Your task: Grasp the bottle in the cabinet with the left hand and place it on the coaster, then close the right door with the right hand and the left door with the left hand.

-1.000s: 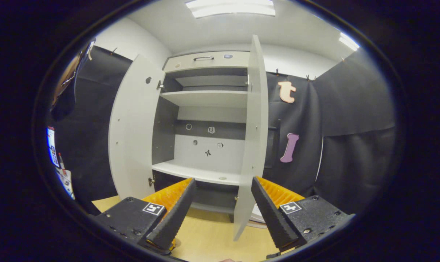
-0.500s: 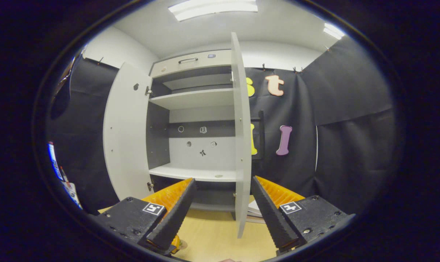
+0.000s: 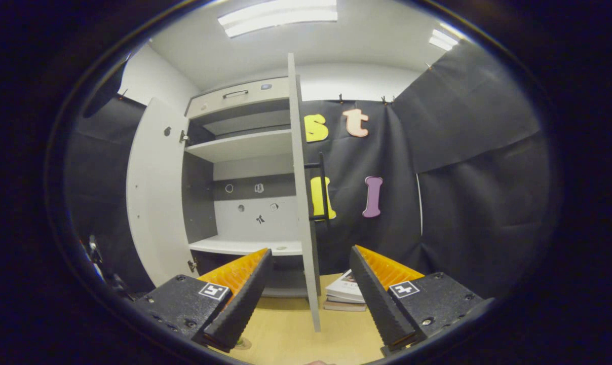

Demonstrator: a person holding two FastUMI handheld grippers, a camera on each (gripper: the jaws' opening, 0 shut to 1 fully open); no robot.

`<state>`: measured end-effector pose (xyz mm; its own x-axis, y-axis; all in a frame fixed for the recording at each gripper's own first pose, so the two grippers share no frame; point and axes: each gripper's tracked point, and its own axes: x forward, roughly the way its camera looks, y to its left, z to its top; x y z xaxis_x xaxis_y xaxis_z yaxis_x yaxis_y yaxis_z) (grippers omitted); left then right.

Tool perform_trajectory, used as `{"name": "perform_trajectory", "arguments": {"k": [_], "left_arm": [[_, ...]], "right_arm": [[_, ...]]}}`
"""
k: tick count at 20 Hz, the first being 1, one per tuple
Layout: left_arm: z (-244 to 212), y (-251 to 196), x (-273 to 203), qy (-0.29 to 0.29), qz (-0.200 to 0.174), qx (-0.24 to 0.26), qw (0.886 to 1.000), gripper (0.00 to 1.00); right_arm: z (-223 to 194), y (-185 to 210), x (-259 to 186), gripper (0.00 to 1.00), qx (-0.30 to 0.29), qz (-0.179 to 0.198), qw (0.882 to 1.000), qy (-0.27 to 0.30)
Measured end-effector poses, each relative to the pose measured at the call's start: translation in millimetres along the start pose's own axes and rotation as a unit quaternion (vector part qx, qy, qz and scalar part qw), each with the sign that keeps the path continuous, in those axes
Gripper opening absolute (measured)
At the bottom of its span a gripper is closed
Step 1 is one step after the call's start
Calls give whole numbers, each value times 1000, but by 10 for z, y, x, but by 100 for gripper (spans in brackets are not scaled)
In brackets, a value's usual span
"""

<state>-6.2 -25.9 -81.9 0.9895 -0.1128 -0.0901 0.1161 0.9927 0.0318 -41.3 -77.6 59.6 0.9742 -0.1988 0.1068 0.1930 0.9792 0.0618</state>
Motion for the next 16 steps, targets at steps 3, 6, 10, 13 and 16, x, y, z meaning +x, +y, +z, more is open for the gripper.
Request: {"name": "perform_trajectory", "arguments": {"k": [3, 6, 10, 13, 16], "left_arm": [[284, -15, -42, 7, -5, -14, 1000, 94], [445, 52, -93, 11, 2, -17, 1000, 95], [597, 153, -131, 3, 17, -12, 1000, 95], [607, 176, -169, -2, 23, -7, 1000, 95], [527, 156, -231, 5, 23, -6, 1000, 95]], "right_arm": [[-143, -55, -35, 100, 8, -9, 1000, -1], [-416, -91, -59, 96, 27, -15, 999, 18], [-105, -255, 185, 100, 36, -2, 999, 12], [402, -595, 571, 100, 21, -24, 999, -6], [750, -707, 1006, 100, -3, -27, 1000, -15]]}}
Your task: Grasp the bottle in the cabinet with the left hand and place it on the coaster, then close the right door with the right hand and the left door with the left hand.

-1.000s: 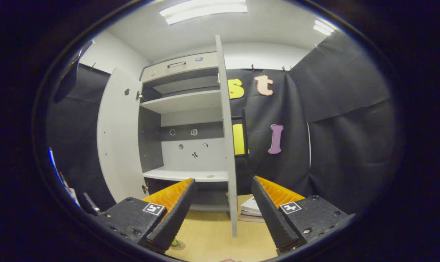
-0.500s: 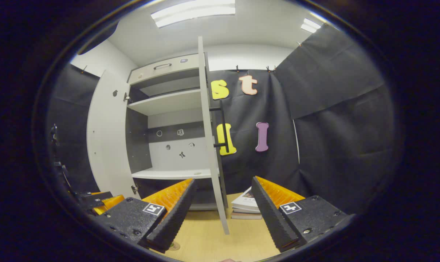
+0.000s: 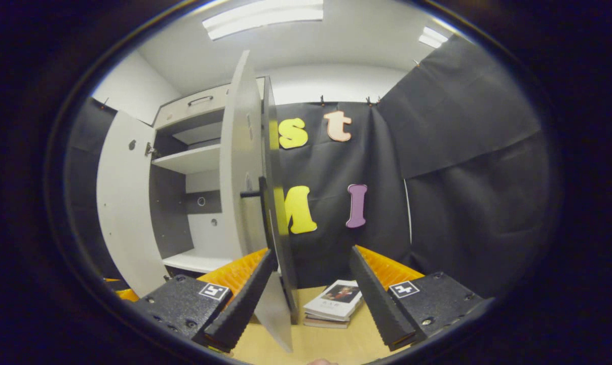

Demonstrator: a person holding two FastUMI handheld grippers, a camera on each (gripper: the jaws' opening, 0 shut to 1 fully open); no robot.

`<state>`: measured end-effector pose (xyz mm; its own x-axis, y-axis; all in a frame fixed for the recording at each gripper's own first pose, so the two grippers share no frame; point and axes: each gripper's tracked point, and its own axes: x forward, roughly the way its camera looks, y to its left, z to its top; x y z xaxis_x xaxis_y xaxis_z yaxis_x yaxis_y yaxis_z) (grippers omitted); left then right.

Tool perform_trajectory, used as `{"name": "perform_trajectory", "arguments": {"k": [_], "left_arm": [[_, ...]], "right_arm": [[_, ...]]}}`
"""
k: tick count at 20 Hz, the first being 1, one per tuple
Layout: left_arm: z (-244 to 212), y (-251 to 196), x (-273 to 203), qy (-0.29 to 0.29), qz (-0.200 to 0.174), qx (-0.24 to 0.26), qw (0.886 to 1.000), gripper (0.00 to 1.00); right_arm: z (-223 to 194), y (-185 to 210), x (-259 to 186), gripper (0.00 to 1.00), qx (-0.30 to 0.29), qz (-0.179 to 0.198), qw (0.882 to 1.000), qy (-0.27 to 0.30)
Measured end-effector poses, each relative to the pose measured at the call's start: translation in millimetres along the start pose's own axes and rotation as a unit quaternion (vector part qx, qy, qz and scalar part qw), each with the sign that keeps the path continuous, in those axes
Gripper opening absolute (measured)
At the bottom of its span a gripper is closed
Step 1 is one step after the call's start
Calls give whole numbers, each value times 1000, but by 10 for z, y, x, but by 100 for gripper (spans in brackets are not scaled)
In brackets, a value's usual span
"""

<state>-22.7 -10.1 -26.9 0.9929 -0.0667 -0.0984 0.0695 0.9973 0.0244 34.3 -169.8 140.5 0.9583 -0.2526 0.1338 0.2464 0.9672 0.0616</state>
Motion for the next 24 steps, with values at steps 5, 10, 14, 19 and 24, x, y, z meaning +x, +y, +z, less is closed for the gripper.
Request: {"name": "perform_trajectory", "arguments": {"k": [5, 10, 14, 19, 24], "left_arm": [[-162, 160, -14, 12, 29, -7, 999, 95], [-193, 280, 77, 11, 45, -15, 999, 95], [-148, 333, 162, -2, 52, -17, 998, 95], [-157, 368, 188, -2, 60, -19, 998, 95], [-197, 498, 161, 2, 77, -14, 997, 95]], "right_arm": [[133, 33, 462, 100, -26, -4, 1000, -3], [173, 44, 477, 93, -18, 2, 1000, -9], [197, 190, 431, 97, -37, 14, 999, -8], [140, 755, 348, 97, -62, 67, 996, -6], [25, 1346, 542, 98, -48, 146, 988, 9]]}}
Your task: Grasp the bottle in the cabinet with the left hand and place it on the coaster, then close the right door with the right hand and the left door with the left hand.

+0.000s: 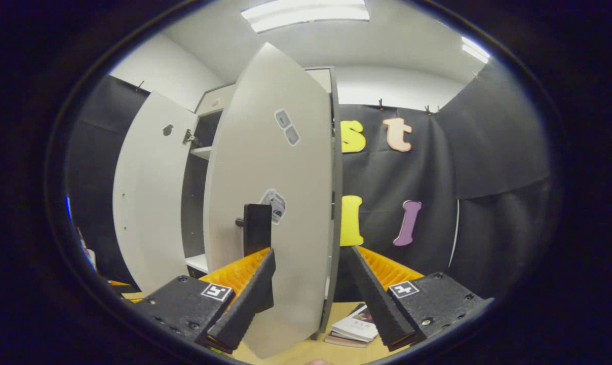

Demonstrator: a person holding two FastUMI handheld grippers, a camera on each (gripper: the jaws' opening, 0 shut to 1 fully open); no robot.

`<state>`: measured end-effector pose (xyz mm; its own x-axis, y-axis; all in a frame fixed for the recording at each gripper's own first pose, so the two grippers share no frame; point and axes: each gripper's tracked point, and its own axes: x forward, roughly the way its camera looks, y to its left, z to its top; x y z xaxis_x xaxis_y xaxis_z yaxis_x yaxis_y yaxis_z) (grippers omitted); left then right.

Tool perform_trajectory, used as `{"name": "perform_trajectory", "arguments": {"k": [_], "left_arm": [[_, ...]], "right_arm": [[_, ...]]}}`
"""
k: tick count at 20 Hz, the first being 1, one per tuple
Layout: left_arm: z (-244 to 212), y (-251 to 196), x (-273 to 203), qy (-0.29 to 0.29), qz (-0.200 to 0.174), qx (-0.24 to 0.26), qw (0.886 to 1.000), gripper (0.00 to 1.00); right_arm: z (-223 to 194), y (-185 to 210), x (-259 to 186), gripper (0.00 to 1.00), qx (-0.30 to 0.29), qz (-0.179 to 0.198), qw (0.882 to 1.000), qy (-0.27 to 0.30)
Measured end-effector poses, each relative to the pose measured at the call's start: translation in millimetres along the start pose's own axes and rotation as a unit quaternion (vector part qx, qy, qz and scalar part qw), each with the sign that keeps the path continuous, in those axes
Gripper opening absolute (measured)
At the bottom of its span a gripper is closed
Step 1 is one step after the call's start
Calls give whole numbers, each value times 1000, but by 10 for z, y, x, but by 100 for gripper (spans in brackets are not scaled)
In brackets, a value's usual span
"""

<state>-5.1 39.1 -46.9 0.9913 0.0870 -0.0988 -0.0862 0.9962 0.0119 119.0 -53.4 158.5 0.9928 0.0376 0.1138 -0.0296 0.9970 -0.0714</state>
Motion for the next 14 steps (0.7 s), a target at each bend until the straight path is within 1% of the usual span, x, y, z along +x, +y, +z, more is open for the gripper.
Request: {"name": "perform_trajectory", "arguments": {"k": [1, 2, 3, 5, 6, 7, 9, 10, 12, 14], "left_arm": [[-10, 22, -6, 1, 3, -3, 1000, 95], [-21, 41, -6, 2, 5, -5, 1000, 95], [-43, 48, -14, 6, 6, -7, 1000, 95], [-57, 75, -23, 7, 9, -10, 1000, 95], [-59, 89, -19, 8, 11, -11, 1000, 95], [-67, 103, -26, 10, 13, -12, 1000, 95], [-69, 129, -49, 12, 16, -13, 1000, 95], [-75, 127, -47, 13, 15, -15, 1000, 95], [-61, 124, -21, 13, 13, -17, 1000, 95], [-19, 93, 15, 10, 7, -20, 1000, 95]], "right_arm": [[-39, 89, 81, 98, 3, 14, 1000, 3], [-88, 200, 163, 93, 3, 30, 1000, 6], [-144, 277, 253, 98, 6, 41, 999, 13], [-234, 426, 387, 98, 16, 60, 998, 23], [-249, 461, 406, 98, 20, 62, 998, 24], [-246, 472, 402, 94, 22, 63, 998, 23], [-227, 440, 339, 94, 20, 57, 998, 15], [-223, 417, 303, 99, 18, 52, 998, 12], [-209, 319, 111, 99, 22, 41, 999, 6], [-227, 203, -114, 98, 26, 16, 1000, -2]]}}
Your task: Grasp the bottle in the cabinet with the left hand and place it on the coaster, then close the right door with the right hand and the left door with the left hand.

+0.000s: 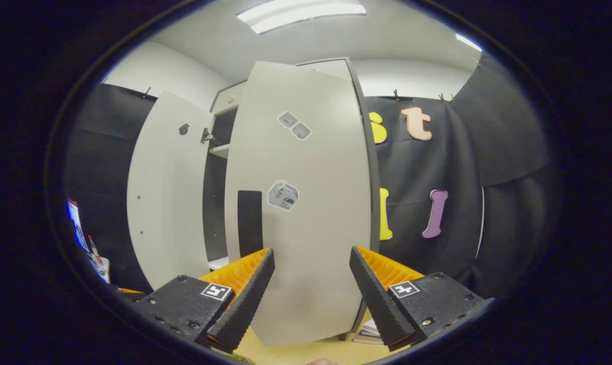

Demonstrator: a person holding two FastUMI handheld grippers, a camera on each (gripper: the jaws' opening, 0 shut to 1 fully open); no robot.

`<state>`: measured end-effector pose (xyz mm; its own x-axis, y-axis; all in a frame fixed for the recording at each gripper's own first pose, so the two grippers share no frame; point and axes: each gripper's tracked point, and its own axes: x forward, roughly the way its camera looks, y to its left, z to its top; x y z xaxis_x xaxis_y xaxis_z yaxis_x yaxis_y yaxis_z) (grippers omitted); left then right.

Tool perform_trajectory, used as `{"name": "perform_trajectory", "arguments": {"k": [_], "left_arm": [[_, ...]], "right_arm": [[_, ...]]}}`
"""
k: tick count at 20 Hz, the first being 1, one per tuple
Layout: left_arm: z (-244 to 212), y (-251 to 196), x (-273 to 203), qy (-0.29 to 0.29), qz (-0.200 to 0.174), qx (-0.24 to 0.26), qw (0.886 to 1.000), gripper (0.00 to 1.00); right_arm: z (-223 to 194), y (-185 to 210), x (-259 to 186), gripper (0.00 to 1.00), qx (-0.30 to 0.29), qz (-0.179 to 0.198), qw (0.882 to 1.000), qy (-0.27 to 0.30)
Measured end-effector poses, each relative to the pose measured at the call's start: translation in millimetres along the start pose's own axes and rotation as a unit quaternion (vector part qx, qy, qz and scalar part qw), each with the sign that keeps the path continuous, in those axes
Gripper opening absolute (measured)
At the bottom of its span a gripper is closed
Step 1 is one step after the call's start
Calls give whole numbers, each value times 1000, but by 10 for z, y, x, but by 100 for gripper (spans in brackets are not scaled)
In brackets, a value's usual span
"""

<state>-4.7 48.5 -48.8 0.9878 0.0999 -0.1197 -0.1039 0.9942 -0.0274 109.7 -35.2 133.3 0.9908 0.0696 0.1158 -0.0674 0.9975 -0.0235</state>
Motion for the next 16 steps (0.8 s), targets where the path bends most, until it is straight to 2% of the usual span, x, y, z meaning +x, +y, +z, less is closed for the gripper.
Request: {"name": "perform_trajectory", "arguments": {"k": [4, 8, 9, 10, 11, 12, 13, 14, 16], "left_arm": [[168, -69, 90, -10, -19, -10, 1000, 95], [314, -127, 129, -18, -35, -14, 999, 95], [362, -136, 124, -23, -37, -20, 999, 95], [395, -129, 132, -27, -38, -26, 999, 95], [424, -118, 125, -29, -38, -30, 998, 100], [431, -88, 107, -29, -36, -33, 998, 100], [464, -50, 88, -30, -32, -31, 999, 95], [546, 44, 84, -38, -22, -28, 999, 100], [728, 285, 62, -54, 6, -34, 998, 95]], "right_arm": [[-153, -144, -443, 98, 14, -49, 998, -21], [-538, -278, -839, 98, 48, -87, 995, -6], [-636, -314, -926, 93, 54, -96, 994, -5], [-749, -343, -1000, 93, 55, -102, 993, -2], [-860, -380, -1053, 98, 51, -105, 993, 4], [-992, -433, -1097, 98, 42, -112, 993, 17], [-1066, -479, -1136, 98, 30, -117, 992, 24], [-1096, -517, -1165, 98, 19, -123, 992, 27], [-1088, -570, -1199, 98, 10, -129, 991, 28]]}}
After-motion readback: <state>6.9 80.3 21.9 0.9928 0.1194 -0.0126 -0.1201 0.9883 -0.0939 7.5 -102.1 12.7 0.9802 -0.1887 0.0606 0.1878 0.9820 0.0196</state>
